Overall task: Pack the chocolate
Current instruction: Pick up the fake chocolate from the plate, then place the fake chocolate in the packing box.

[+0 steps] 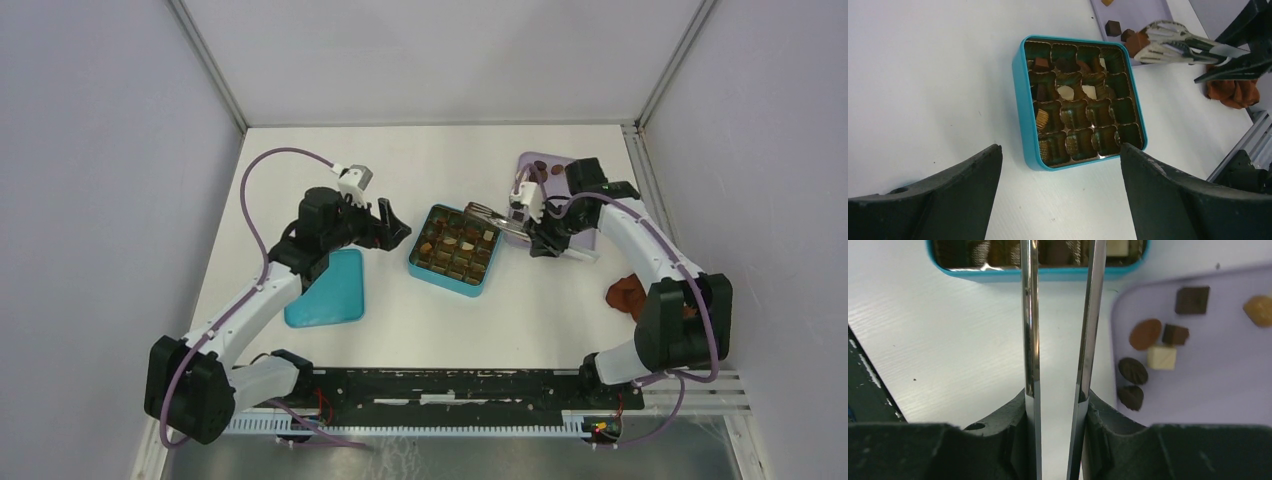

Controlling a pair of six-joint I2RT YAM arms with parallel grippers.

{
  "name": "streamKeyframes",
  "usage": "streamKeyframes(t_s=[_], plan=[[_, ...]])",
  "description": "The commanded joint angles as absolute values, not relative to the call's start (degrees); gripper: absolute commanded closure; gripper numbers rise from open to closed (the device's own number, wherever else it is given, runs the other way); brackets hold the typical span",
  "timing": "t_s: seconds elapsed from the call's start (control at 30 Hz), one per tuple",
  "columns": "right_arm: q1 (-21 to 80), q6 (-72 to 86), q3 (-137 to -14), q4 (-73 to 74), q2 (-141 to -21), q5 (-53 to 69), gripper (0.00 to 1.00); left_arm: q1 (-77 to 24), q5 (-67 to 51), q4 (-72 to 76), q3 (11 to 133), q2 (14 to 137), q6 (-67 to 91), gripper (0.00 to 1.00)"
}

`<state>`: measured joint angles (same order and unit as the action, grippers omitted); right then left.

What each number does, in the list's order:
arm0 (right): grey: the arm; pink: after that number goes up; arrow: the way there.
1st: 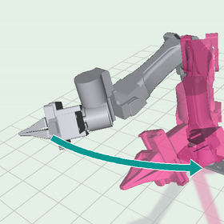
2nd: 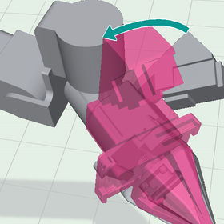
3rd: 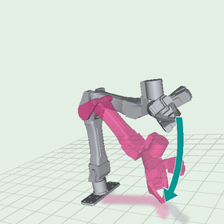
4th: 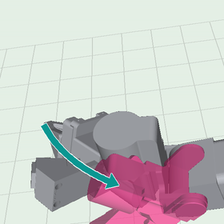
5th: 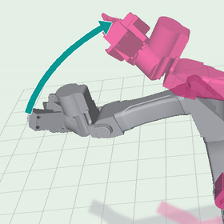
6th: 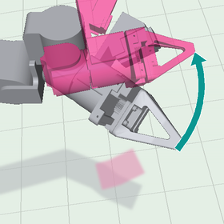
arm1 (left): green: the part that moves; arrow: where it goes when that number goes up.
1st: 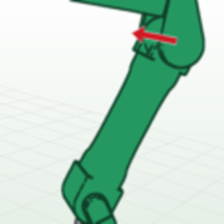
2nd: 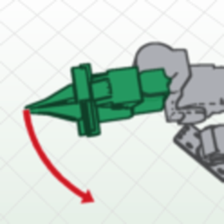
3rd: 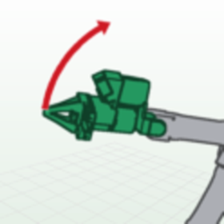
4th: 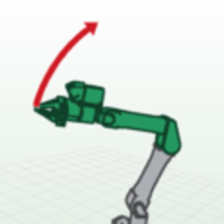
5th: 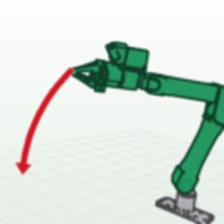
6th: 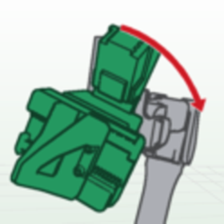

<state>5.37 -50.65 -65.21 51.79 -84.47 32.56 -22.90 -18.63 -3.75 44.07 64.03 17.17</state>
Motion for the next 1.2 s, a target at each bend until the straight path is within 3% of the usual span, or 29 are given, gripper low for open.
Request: streamKeyframes(t_s=[0.0, 0.2, 0.37, 0.47, 1.17], plan=[[11.30, -49.07, -65.88, 51.55, -83.09, 34.18, 1.00, -22.70, -19.19, -0.18, 43.87, 66.15, 20.39, 0.08], [20.01, -45.88, -66.34, 49.67, -85.78, 25.70, 1.00, -22.72, -14.77, -0.53, 42.54, 68.92, 22.57, 0.13], [23.52, -42.39, -66.05, 47.66, -86.35, 22.85, 1.00, -22.76, -12.36, -0.95, 42.32, 73.37, 24.67, 0.31], [23.55, -40.81, -65.08, 46.90, -86.55, 22.49, 1.00, -22.80, -13.64, -0.50, 43.49, 75.96, 24.97, 0.35], [25.88, -38.79, -64.41, 47.99, -91.25, 18.46, 0.97, -25.26, -13.09, -0.70, 46.95, 82.41, 25.01, 0.38]])
